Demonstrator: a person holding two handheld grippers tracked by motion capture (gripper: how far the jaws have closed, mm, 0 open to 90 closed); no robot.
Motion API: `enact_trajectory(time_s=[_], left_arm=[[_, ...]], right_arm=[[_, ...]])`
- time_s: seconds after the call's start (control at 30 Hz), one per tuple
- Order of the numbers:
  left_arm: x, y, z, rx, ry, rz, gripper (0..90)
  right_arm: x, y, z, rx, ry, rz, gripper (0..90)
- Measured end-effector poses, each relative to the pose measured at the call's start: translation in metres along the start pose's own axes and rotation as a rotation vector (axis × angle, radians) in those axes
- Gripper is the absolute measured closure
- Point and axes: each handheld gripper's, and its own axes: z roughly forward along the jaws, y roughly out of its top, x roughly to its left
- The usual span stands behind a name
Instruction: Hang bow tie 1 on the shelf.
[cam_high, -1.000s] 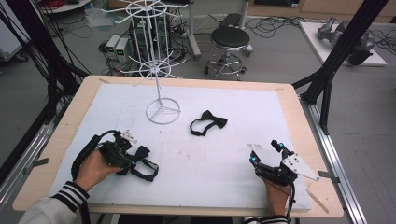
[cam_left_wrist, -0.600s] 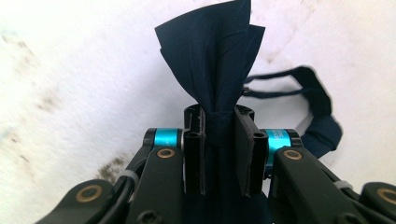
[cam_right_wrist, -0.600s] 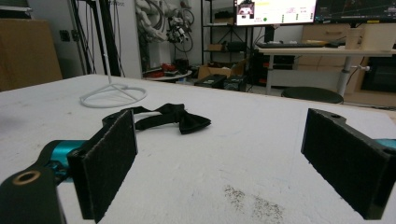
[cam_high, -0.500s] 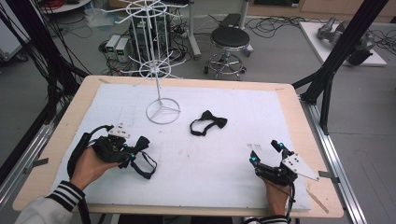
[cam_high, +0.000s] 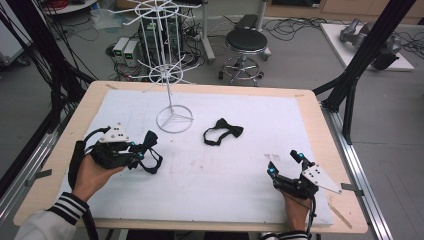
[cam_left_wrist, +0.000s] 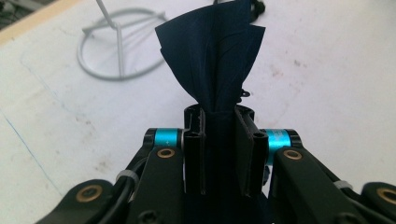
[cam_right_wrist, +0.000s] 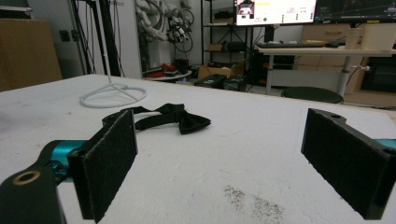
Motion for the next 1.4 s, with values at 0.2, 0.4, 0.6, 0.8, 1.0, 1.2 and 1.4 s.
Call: enact_trajectory(time_s=[0.2, 0.4, 0.6, 0.8, 1.0, 1.2, 1.4], left_arm=[[0.003, 0.003, -0.008, -0.092, -0.003, 0.012, 75.2], [0.008, 0.008, -0.015, -0.158, 0.008, -0.006, 75.2], [0.013, 0.016, -0.023, -0.212, 0.023, -0.025, 75.2], [0.019, 0.021, -0.028, -0.245, 0.03, -0.049, 75.2], [0.026, 0.03, -0.034, -0.281, 0.033, -0.058, 75.2], [0.035, 0.043, -0.041, -0.323, 0.047, -0.082, 75.1], [0.044, 0.057, -0.043, -0.337, 0.055, -0.083, 75.1]], right_arm=[[0.0, 0.0, 0.0, 0.001, 0.0, -0.001, 9.9], [0.0, 0.0, 0.0, -0.001, 0.002, -0.005, 9.9], [0.0, 0.0, 0.0, -0.001, 0.002, -0.005, 9.9], [0.0, 0.0, 0.0, -0.002, 0.002, -0.005, 9.9], [0.0, 0.0, 0.0, 0.0, 0.002, -0.005, 9.9], [0.0, 0.0, 0.0, -0.002, 0.002, -0.004, 9.9], [0.0, 0.0, 0.0, -0.001, 0.002, 0.002, 9.9]])
